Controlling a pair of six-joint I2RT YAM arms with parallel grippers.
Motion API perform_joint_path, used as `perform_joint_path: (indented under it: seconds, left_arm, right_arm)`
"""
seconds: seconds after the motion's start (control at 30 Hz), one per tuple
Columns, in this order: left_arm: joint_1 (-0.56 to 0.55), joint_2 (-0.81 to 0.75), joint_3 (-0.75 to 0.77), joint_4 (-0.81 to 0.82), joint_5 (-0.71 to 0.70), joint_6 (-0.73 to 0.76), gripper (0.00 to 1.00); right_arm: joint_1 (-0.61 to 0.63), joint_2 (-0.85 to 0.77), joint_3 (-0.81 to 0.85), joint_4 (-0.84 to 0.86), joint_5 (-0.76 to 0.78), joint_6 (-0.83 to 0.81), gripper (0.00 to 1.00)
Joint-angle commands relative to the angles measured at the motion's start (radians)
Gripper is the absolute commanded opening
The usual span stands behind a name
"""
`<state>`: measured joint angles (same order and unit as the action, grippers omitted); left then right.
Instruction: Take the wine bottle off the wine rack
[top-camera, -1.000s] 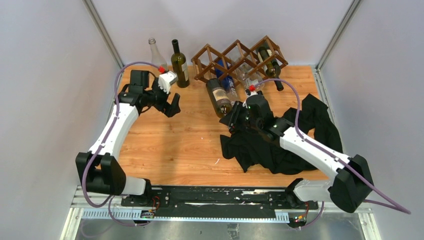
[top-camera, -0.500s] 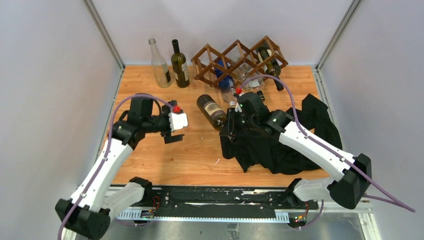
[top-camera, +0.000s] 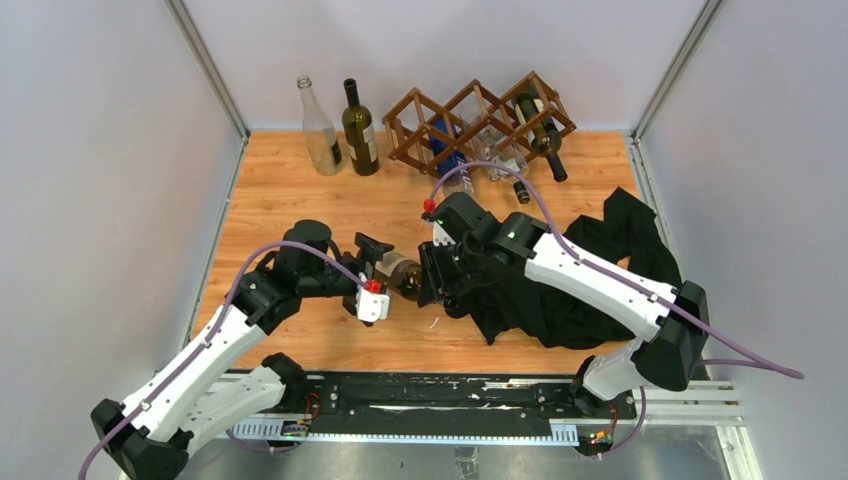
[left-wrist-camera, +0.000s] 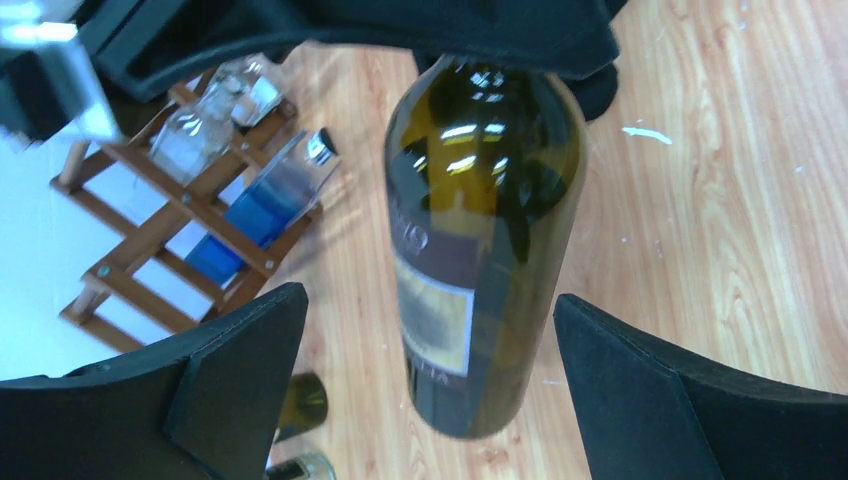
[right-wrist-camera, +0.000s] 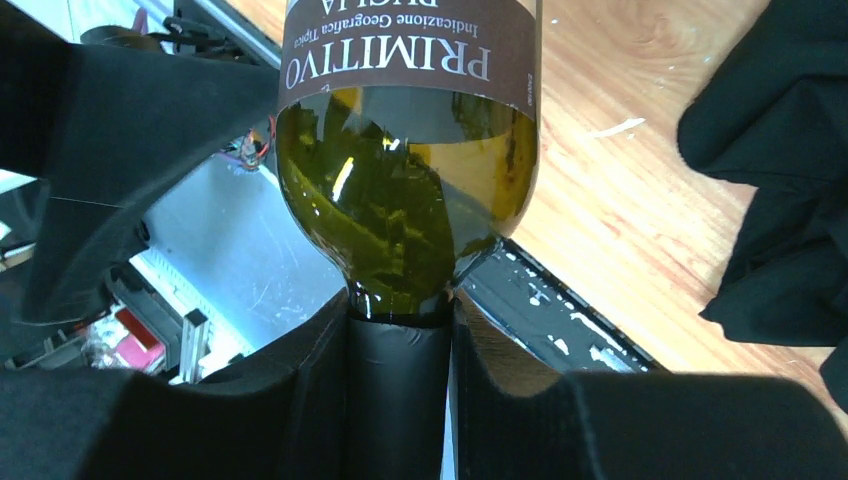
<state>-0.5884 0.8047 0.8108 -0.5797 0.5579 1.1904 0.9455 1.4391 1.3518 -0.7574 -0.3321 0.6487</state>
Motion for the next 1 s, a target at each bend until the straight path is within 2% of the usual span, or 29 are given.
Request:
perform_joint_path:
  seconds: [0.0, 0.23, 0.3, 0.47, 0.57, 0.67, 0.73, 0.77, 0.8, 0.83, 0.87, 0.9, 0.93, 0.97]
  left_arm:
    - [-0.061, 0.039, 0.008, -0.054, -0.030, 0.022, 1.00]
    - [-0.106, 0.060, -0.034, -0.069, -0.030, 0.009, 1.00]
    - [-0.107, 0.066, -0.046, -0.030, -0.036, -0.028, 1.00]
    - [-0.108, 0.066, -0.117, 0.181, -0.111, -0.102, 0.99]
    - [-0.108, 0.100, -0.097, 0.186, -0.131, -0.135, 0.96]
    - [-0.108, 0.111, -0.095, 0.214, -0.144, -0.156, 0.83]
    - [-0.108, 0.107, -0.097, 0.238, -0.160, -0.166, 0.62]
    - [-0.108, 0.108, -0.091, 0.244, -0.164, -0.175, 0.52]
    - [-0.108, 0.107, -0.087, 0.246, -0.168, -0.184, 0.39]
    - [-0.108, 0.107, -0.082, 0.252, -0.175, -0.197, 0.23]
    - [-0.108, 0.105, -0.081, 0.265, -0.187, -0.211, 0.06]
    - [-0.108, 0.102, -0.083, 0.285, -0.200, -0.235, 0.00]
    - [-0.108, 0.096, -0.086, 0.304, -0.215, -0.265, 0.00]
    - [-0.108, 0.088, -0.089, 0.319, -0.226, -0.293, 0.00]
  right_arm:
    - [0.023, 0.001, 0.095, 0.014, -0.077, -0.022, 0.00]
    - [0.029, 0.025, 0.146, -0.013, -0.085, -0.015, 0.00]
    - [0.041, 0.032, 0.146, 0.006, -0.084, 0.004, 0.00]
    - [0.066, 0.044, 0.119, 0.084, -0.084, 0.042, 0.00]
    - [0.073, 0.047, 0.123, 0.094, -0.074, 0.044, 0.00]
    - [0.073, 0.043, 0.122, 0.091, -0.060, 0.037, 0.00]
    - [0.072, 0.041, 0.113, 0.086, -0.058, 0.034, 0.00]
    - [0.072, 0.040, 0.112, 0.076, -0.050, 0.031, 0.03]
    - [0.072, 0.040, 0.113, 0.068, -0.042, 0.027, 0.11]
    - [0.071, 0.037, 0.115, 0.057, -0.027, 0.022, 0.27]
    - [0.070, 0.033, 0.117, 0.047, -0.010, 0.017, 0.38]
    - [0.068, 0.027, 0.122, 0.035, 0.015, 0.015, 0.58]
    - [0.065, 0.018, 0.126, 0.020, 0.046, 0.009, 0.66]
    - [0.058, 0.008, 0.130, 0.008, 0.073, 0.005, 0.79]
